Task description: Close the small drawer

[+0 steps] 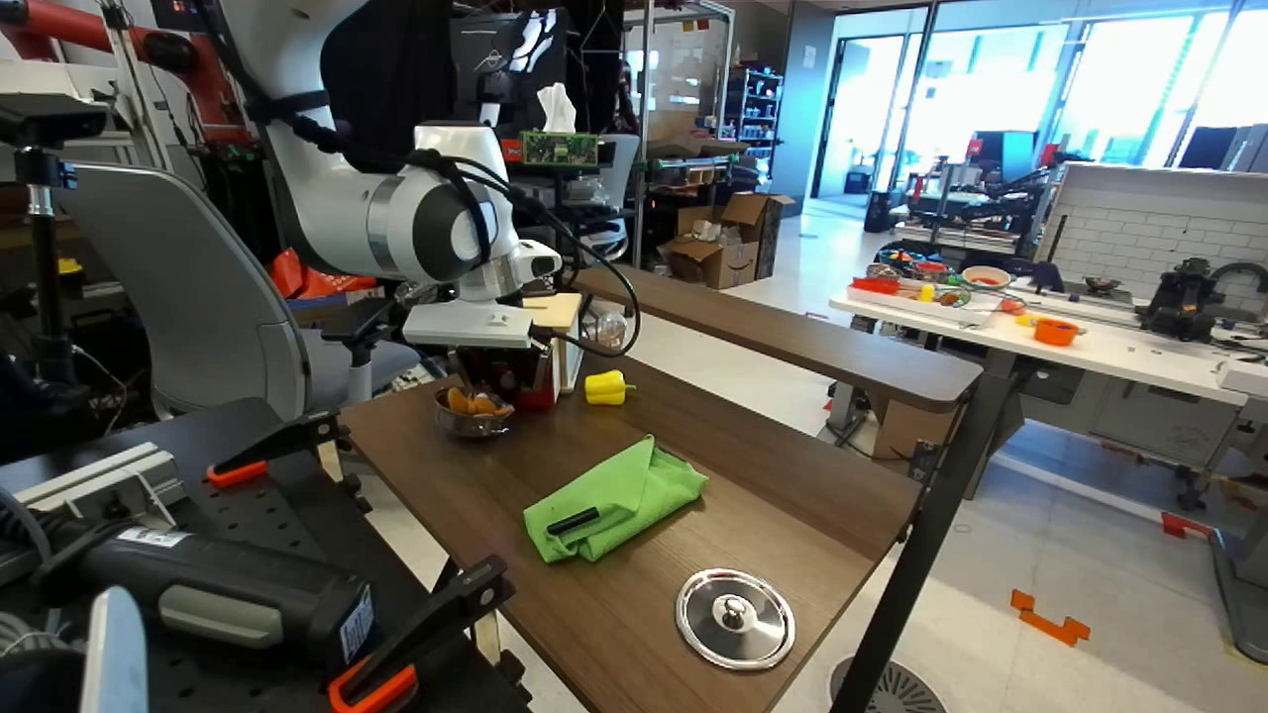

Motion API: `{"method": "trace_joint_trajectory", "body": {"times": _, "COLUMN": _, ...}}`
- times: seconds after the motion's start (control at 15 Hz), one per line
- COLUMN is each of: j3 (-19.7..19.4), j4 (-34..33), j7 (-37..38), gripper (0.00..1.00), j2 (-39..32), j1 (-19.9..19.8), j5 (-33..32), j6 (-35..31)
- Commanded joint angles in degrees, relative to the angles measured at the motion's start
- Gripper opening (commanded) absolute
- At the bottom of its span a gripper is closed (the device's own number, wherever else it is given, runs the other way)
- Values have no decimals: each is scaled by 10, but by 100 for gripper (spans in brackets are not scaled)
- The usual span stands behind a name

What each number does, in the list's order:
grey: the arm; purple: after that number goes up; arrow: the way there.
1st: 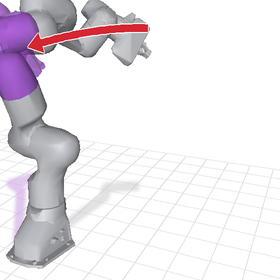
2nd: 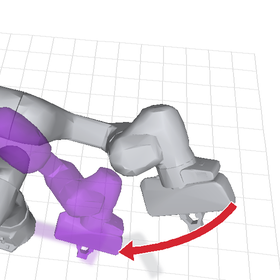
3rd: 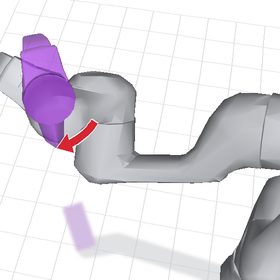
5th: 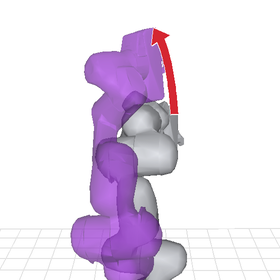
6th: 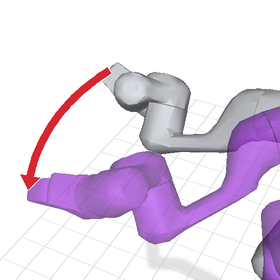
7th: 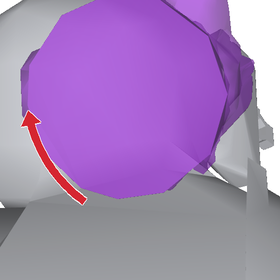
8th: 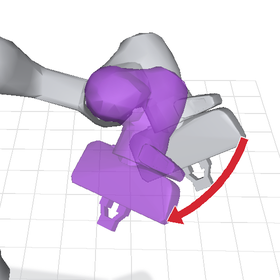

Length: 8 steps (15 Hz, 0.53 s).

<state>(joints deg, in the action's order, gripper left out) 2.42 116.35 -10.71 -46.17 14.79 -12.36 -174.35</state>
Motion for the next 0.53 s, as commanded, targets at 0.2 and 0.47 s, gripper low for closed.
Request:
{"method": "trace_joint_trajectory", "body": {"times": 0.2, "j3": -11, "j4": -44, "j7": 16, "gripper": 2, "j2": -3, "j1": 16, "j5": -3, "j6": 23}}
{"method": "trace_joint_trajectory", "body": {"times": 0.47, "j3": -9, "j4": -72, "j7": 20, "gripper": 2, "j2": -15, "j1": 15, "j5": -3, "j6": 57}}
